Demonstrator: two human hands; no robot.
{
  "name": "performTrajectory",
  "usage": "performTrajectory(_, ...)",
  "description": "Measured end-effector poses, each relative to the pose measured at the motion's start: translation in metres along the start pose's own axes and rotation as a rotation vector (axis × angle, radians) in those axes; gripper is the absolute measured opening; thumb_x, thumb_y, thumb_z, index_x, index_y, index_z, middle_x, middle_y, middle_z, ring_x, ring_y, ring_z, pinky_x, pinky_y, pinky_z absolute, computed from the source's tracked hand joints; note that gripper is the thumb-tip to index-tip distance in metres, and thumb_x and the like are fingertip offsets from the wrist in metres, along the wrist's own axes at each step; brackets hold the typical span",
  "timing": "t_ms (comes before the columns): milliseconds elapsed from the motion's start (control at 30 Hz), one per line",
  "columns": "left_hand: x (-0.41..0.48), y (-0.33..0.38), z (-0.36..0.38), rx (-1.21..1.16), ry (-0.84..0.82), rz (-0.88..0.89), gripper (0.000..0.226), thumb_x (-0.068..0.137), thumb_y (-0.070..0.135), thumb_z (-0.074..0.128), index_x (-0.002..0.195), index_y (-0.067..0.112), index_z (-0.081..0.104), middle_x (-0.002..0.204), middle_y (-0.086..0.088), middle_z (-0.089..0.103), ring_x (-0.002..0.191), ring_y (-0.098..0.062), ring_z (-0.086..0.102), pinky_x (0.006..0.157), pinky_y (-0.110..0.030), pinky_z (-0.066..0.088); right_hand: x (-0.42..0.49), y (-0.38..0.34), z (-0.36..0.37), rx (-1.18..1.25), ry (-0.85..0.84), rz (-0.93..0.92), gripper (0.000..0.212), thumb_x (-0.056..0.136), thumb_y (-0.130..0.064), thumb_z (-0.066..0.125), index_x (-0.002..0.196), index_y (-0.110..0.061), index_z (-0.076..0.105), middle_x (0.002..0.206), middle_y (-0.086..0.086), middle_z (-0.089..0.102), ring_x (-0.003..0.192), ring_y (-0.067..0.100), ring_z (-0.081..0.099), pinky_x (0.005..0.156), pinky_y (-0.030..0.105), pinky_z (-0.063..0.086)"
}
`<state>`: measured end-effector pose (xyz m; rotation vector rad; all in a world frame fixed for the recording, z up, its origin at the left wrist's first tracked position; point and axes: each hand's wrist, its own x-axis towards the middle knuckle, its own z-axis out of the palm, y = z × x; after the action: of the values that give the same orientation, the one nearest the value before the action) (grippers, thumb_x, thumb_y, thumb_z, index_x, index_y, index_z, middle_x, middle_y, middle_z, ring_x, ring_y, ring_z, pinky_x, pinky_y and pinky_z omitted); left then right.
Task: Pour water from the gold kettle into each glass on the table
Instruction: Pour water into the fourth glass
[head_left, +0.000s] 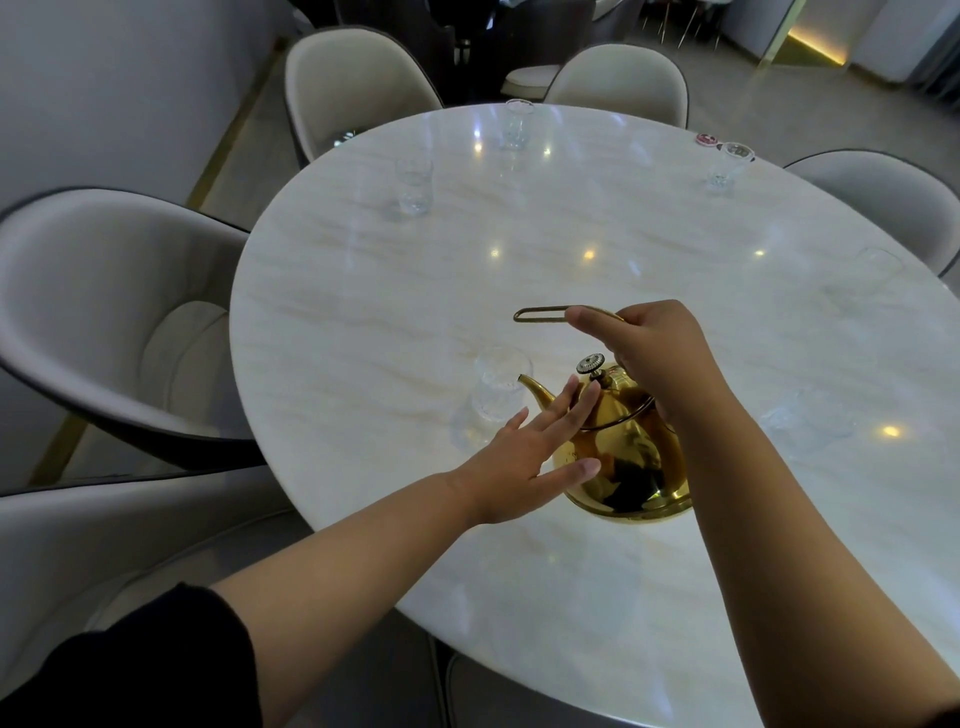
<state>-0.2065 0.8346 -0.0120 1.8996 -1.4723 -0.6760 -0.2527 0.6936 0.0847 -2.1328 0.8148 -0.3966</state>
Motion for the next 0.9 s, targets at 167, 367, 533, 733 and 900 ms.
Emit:
performTrajectory(167,0.0022,0.0014,0.0012,0.006,-0.004,-0.013,0.064,0.097,0.048,0.031,0.142,0.044,-0.015,0.156,0.012,-0.016,0.145,-0.011,0.004,0.114,-0.035,-0.007,0.0016,0.0003,-0.0010,-0.021,-0.005,0.004,0.052,0.078,-0.051,0.066,0.059,-0.005,0.052,0.049,0.005,0.030,0.048,0.018,0.030,0.053,0.030,0.029)
performTrajectory(367,0.0052,0.0014,0.0015,-0.003,0.000,-0.015,0.065,0.096,0.049,0.030,0.144,0.042,-0.014,0.156,0.011,-0.016,0.145,-0.012,0.002,0.114,-0.038,-0.006,0.0049,-0.0005,-0.0006,-0.023,0.004,-0.004,0.060,0.078,-0.052,0.067,0.065,0.006,0.060,0.054,0.012,0.036,0.055,0.025,0.037,0.057,0.033,0.032)
performTrajectory(533,0.0070,0.0006,0.0018,-0.013,0.007,-0.020,0.065,0.096,0.049,0.030,0.144,0.042,-0.014,0.156,0.011,-0.017,0.145,-0.012,0.002,0.114,-0.038,-0.007,0.0067,-0.0022,-0.0012,-0.037,-0.009,-0.008,0.054,0.079,-0.050,0.066,0.061,0.000,0.056,0.050,0.007,0.034,0.049,0.019,0.033,0.052,0.027,0.028)
performTrajectory(733,0.0069,-0.0007,0.0002,-0.005,0.016,-0.027,0.065,0.096,0.049,0.029,0.144,0.042,-0.014,0.156,0.012,-0.017,0.145,-0.012,0.001,0.114,-0.037,-0.008,0.0096,-0.0037,0.0016,-0.056,-0.009,-0.013,0.062,0.078,-0.052,0.066,0.068,0.010,0.062,0.050,0.007,0.034,0.052,0.023,0.035,0.052,0.028,0.027)
performTrajectory(900,0.0057,-0.0002,-0.0022,-0.014,0.015,-0.027,0.064,0.096,0.048,0.030,0.141,0.044,-0.015,0.156,0.011,-0.015,0.145,-0.010,0.000,0.113,-0.035,-0.009,0.0098,-0.0059,0.0022,-0.072,-0.018,-0.013,0.052,0.077,-0.053,0.067,0.061,-0.006,0.053,0.051,0.006,0.029,0.053,0.022,0.031,0.053,0.029,0.025)
